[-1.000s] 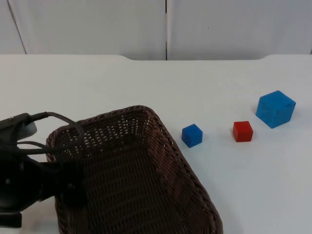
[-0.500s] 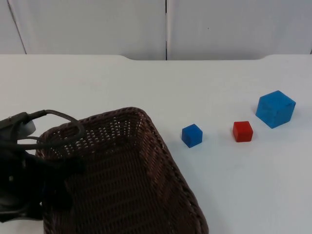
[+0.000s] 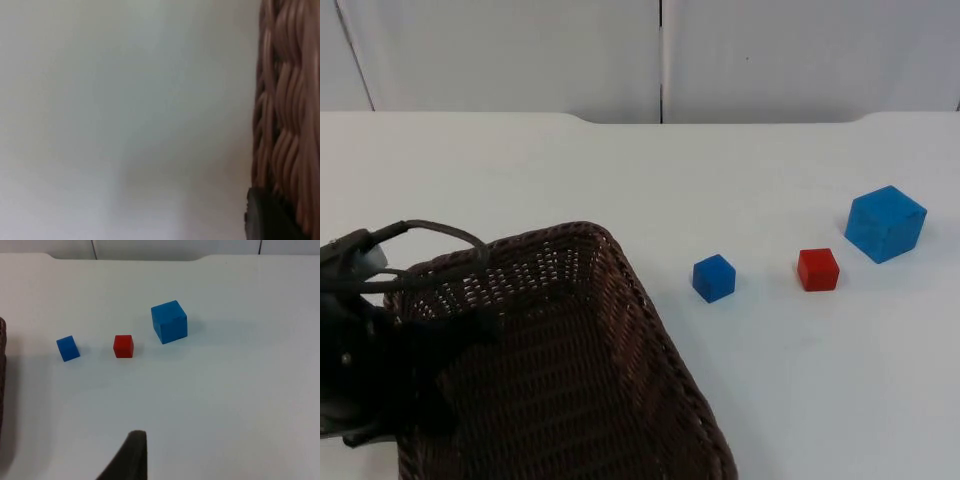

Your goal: Pick up the basket with the left hand and place the largest block into the basket with the right hand.

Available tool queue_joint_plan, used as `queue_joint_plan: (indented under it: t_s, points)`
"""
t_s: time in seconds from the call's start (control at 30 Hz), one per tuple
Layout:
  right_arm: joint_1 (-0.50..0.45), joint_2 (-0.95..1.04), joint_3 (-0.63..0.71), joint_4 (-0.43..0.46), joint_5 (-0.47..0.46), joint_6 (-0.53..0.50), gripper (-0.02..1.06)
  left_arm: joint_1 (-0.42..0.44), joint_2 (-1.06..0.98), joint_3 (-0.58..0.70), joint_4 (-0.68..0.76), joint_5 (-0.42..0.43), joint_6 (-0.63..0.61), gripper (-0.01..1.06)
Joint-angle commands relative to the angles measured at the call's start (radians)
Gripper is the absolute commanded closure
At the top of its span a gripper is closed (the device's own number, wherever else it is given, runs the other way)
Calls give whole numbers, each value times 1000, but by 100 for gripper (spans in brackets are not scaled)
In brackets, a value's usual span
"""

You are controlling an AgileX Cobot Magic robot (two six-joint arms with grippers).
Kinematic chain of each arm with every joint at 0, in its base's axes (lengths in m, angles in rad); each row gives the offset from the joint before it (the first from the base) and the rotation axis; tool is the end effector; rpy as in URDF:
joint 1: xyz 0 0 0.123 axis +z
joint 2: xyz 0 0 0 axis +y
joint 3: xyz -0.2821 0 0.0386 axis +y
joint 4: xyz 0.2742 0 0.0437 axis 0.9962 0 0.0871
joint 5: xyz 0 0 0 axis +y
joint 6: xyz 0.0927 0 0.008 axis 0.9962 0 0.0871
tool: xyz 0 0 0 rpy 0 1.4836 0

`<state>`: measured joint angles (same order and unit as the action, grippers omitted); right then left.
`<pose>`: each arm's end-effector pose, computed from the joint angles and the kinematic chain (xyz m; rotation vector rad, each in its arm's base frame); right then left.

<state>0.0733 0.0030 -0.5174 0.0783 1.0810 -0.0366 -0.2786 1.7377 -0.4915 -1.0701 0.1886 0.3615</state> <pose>0.0171 0.0077 0.2926 -0.1178 2.0463 0.1166 0.2291 -0.0815 0.0617 -0.5710 2.8485 -0.4331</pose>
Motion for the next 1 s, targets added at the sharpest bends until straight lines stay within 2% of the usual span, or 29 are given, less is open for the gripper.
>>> queue_joint_plan:
  t_s: [0.0, 0.23, 0.43, 0.47, 0.53, 0.6, 0.63, 0.7, 0.77, 0.97]
  points:
    - [-9, -3, 3, 2, -3, -4, -1, -6, -30, 2, -21, 43, 1, 105]
    - [-9, -3, 3, 2, -3, -4, -1, -6, -169, -16, -3, 116, 12, 105]
    - [-9, -3, 3, 2, -3, -4, -1, 0, -272, -128, 154, 324, -6, 105]
    - [-9, -3, 3, 2, -3, -4, -1, 0, -272, -128, 154, 324, -6, 105]
    - [-9, -3, 3, 2, -3, -4, -1, 0, -271, -177, 261, 391, -47, 105]
    - [-9, -3, 3, 2, -3, -4, -1, 0, -271, -232, 410, 449, -139, 105]
    - [-9, -3, 3, 2, -3, -4, -1, 0, -271, -232, 410, 449, -139, 105]
    - [-9, -3, 3, 2, -3, -4, -1, 0, -271, -273, 517, 478, -190, 105]
    - [-9, -3, 3, 2, -3, -4, -1, 0, -271, -308, 560, 511, -209, 105]
    - [-9, -3, 3, 2, -3, -4, -1, 0, -271, -390, 566, 539, -209, 105]
